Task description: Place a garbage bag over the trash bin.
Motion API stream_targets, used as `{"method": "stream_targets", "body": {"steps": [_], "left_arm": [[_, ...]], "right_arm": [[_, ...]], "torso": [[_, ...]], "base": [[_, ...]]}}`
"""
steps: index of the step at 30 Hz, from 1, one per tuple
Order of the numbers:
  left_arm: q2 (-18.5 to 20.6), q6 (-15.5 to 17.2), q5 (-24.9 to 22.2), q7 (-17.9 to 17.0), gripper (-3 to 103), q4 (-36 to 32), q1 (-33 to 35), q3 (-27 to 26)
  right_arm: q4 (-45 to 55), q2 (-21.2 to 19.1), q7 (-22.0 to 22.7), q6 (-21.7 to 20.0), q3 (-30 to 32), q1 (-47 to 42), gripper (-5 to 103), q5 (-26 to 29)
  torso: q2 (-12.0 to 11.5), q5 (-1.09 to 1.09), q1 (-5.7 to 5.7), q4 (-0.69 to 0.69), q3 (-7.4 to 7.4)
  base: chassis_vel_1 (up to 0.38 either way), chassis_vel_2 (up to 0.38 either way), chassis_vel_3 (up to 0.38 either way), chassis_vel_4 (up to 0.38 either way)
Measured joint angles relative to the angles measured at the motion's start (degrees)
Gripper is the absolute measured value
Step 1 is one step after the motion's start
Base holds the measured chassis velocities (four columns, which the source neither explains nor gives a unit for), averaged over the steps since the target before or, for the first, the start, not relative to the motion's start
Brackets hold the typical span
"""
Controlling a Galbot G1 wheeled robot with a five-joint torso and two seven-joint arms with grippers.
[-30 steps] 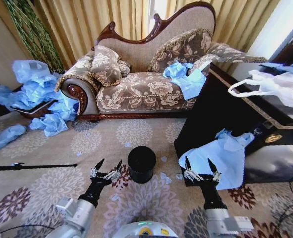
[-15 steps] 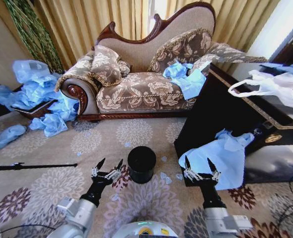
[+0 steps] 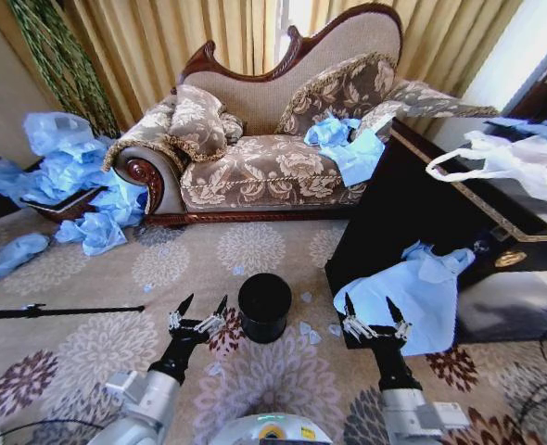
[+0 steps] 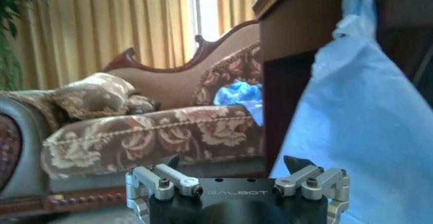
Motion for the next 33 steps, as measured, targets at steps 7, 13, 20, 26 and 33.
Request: {"method": "stream_targets", "body": {"steps": [7, 13, 20, 26, 33], "left_arm": [[6.9, 1.6, -8.7, -1.1, 96, 0.9, -4.6, 2.7], [22.0, 3.2, -20.0, -0.3, 95, 4.0, -16.0, 14.4], [27.1, 1.4, -25.9, 0.9, 94, 12.9, -39.8, 35.9], [18.8, 0.6, -32.2, -0.3, 87, 23.0, -59.3, 54.4], [5.3, 0.1, -35.4, -2.4, 82, 32.4, -70.5, 65.2]], "right_arm": [[-1.9, -2.1, 0.5, 1.3, 0.3, -1.0, 100, 0.6], [-5.3, 0.2, 0.9, 5.1, 1.2, -2.7, 100, -1.5], [-8.7, 2.8, 1.0, 6.7, 2.7, -1.9, 100, -2.7], [-11.2, 4.6, -0.4, 9.4, 1.4, -3.1, 100, -4.3], [-12.5, 4.6, -0.7, 9.6, 1.1, -4.1, 100, -4.5]], "torso": [[0.0, 0.01, 0.00, 0.08, 0.00], [0.0, -0.01, 0.00, -0.03, 0.00], [0.0, 0.01, 0.00, 0.04, 0.01], [0.0, 0.00, 0.00, 0.02, 0.01], [0.0, 0.04, 0.01, 0.01, 0.01]], "base": [[0.000, 0.000, 0.000, 0.000], [0.000, 0.000, 0.000, 0.000], [0.000, 0.000, 0.000, 0.000], [0.000, 0.000, 0.000, 0.000], [0.000, 0.000, 0.000, 0.000]]}}
